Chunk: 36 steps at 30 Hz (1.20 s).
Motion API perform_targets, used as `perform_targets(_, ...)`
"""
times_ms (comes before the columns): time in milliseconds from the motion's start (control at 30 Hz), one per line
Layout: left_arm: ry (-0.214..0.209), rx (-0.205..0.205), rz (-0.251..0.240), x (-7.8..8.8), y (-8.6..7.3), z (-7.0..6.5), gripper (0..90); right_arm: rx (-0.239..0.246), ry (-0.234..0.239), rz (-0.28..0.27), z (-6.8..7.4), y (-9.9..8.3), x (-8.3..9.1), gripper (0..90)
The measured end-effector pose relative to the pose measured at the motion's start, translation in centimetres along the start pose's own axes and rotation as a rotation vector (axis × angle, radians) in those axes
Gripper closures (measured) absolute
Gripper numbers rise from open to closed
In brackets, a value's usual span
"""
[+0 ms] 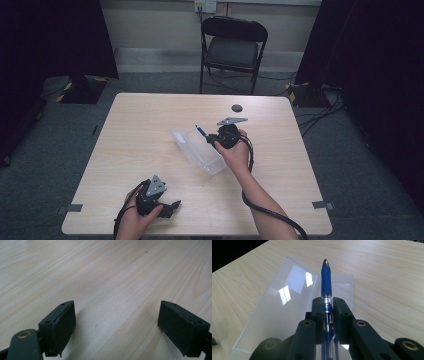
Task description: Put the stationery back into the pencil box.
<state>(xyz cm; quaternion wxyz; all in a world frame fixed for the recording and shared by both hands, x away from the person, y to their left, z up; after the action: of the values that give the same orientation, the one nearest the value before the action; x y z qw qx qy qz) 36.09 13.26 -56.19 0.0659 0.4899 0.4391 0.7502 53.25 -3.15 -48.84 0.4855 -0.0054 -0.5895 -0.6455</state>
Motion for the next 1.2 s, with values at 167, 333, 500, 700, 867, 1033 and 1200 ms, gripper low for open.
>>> perform_targets(167,0.001,0.000,0.000,0.0,0.0,0.0,14.7,0.003,0.000,0.000,0.1,-0.1,-0.7,80.1)
perform_targets(333,0.000,0.000,0.000,0.0,0.0,0.0,14.7,-0.003,-0.006,0.007,0.0,-0.3,-1.2,80.1)
perform_targets(500,0.000,0.000,0.000,0.0,0.0,0.0,14.7,-0.015,-0.016,0.004,-0.2,-0.4,-1.9,80.1)
perform_targets(700,-0.002,0.004,0.000,0.0,0.0,0.0,14.7,-0.018,-0.023,0.012,-0.3,-0.7,-2.5,80.0)
perform_targets(867,0.001,0.000,0.001,0.0,0.0,0.0,14.7,-0.012,-0.026,0.020,-0.1,-0.7,-3.1,80.0)
perform_targets(1033,0.000,0.000,0.001,0.0,0.0,0.0,14.7,-0.007,-0.029,0.023,0.1,-0.8,-3.8,80.0)
perform_targets(1200,0.000,0.000,0.001,0.0,0.0,0.0,14.7,-0.006,-0.038,0.040,-0.2,-1.2,-4.5,80.0)
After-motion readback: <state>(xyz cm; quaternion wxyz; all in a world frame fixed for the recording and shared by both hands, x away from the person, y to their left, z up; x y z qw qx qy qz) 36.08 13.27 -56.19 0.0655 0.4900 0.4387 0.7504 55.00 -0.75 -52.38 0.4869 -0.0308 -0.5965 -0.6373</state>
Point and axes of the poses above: each handheld gripper's, and its own axes: x roughly backward along the jaws, y roughly out of its top, z roughly to its left, the point moved 9 cm from there along -x, roughly forward along the jaws, and after that the axes turned 11 degrees about -x, right-handed, at the moved point
